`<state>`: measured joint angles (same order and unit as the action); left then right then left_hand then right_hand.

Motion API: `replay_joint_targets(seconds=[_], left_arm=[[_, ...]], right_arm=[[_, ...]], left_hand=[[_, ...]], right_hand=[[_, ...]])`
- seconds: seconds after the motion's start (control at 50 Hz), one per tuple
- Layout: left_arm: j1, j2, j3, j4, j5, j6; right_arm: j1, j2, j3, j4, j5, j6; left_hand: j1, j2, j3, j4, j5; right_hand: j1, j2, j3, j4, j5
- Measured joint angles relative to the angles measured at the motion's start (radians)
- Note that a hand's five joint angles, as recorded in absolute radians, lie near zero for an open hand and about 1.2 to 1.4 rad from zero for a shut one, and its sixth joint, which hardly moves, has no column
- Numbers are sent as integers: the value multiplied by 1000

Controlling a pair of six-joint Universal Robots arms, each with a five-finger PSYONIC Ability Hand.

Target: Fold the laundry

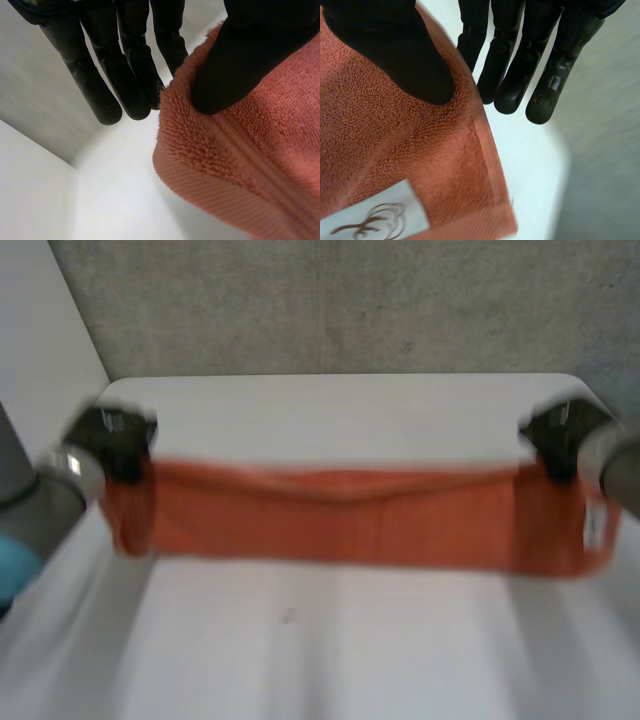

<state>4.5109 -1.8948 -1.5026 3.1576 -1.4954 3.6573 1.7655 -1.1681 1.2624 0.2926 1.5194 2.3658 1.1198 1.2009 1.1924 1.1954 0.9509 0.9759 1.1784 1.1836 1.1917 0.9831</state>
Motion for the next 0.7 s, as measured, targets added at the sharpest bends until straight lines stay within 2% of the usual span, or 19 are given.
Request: replay_joint_targets(seconds=[0.1, 0.18, 0.28, 0.44, 0.56, 0.7], left_arm=[[-36, -24, 323, 168, -58, -13], [-46, 17, 413, 376, -73, -49], [-44, 55, 369, 511, -72, -85], [-29, 68, 103, 546, -57, -107], [-14, 50, -116, 627, -40, -136], [-1, -53, -292, 756, 0, -158]], right_arm=[[48, 8, -318, -183, 28, 158], [55, -63, -398, -348, 27, 266], [51, -170, -293, -462, 11, 328], [49, -228, 29, -498, -63, 338], [48, -186, 221, -509, -127, 326], [53, -14, 309, -538, -154, 297]], left_hand=[[0, 0, 0, 0, 0], [0, 0, 0, 0, 0], [0, 0, 0, 0, 0], [0, 0, 0, 0, 0], [0, 0, 0, 0, 0], [0, 0, 0, 0, 0]], right_hand=[[0, 0, 0, 0, 0], [0, 0, 0, 0, 0], [0, 0, 0, 0, 0], [0, 0, 1, 0, 0], [0, 0, 1, 0, 0], [0, 0, 1, 0, 0]])
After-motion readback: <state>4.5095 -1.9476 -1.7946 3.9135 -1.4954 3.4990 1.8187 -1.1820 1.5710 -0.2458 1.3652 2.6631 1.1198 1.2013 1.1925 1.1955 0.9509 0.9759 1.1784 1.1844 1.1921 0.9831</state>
